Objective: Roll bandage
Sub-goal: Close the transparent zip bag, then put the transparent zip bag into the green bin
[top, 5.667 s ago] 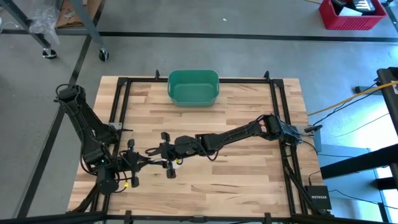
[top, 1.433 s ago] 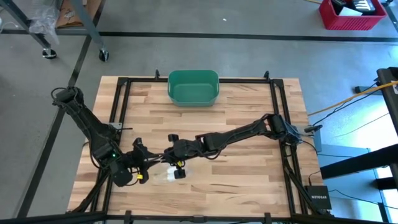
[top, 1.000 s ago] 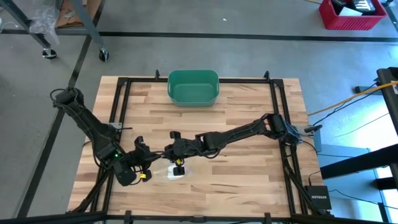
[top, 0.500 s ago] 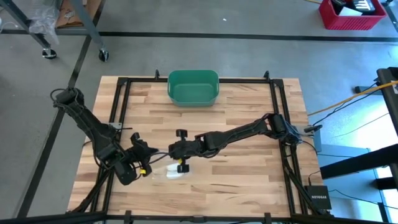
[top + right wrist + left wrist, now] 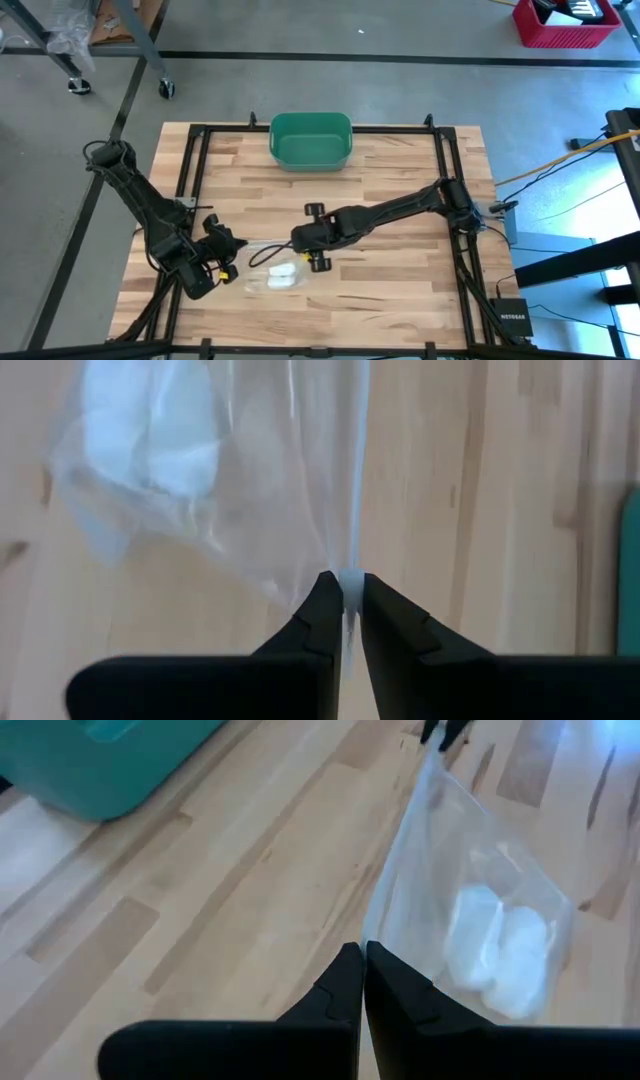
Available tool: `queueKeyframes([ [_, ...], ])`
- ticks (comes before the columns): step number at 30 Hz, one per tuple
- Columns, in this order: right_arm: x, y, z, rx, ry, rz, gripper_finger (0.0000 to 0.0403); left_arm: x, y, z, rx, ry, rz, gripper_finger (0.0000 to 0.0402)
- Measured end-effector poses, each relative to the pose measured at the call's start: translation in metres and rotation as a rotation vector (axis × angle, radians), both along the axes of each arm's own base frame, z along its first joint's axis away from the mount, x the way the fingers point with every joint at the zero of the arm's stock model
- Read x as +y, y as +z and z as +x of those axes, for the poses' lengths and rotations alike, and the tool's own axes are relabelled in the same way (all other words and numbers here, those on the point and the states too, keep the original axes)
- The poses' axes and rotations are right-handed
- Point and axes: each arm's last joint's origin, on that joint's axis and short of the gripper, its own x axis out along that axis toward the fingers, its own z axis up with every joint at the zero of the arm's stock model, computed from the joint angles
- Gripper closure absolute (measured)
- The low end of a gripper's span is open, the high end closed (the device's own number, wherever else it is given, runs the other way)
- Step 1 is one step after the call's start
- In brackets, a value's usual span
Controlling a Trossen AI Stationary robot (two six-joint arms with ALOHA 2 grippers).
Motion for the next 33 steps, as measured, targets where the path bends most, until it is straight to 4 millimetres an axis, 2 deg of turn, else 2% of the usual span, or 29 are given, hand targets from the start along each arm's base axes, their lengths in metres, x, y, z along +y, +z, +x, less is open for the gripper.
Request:
queueKeyframes([
  [7,-0.003,0.010,-0.011,0.050,-0.017,0.006,0.0368,-0.002,0.001,0.001,-0.008,-0.015,-0.005,0.0401],
  [17,-0.003,0.017,-0.013,0.035,-0.015,0.010,0.0368,-0.008,0.004,0.006,-0.031,-0.074,-0.021,0.0401],
  [23,-0.004,0.023,-0.015,0.024,-0.013,0.015,0.0385,-0.010,0.006,0.009,-0.074,-0.025,-0.138,0.0382],
  [25,-0.005,0.032,-0.020,0.015,-0.014,0.019,0.0385,-0.007,0.009,0.009,-0.062,-0.028,-0.138,0.0365],
  [29,-0.011,0.062,-0.035,-0.043,-0.047,0.039,0.0385,0.001,0.018,0.004,-0.050,-0.041,-0.186,0.0329],
  [33,-0.028,0.093,-0.051,-0.112,-0.124,0.065,0.0383,0.001,0.028,-0.006,-0.116,-0.056,-0.228,0.0308],
])
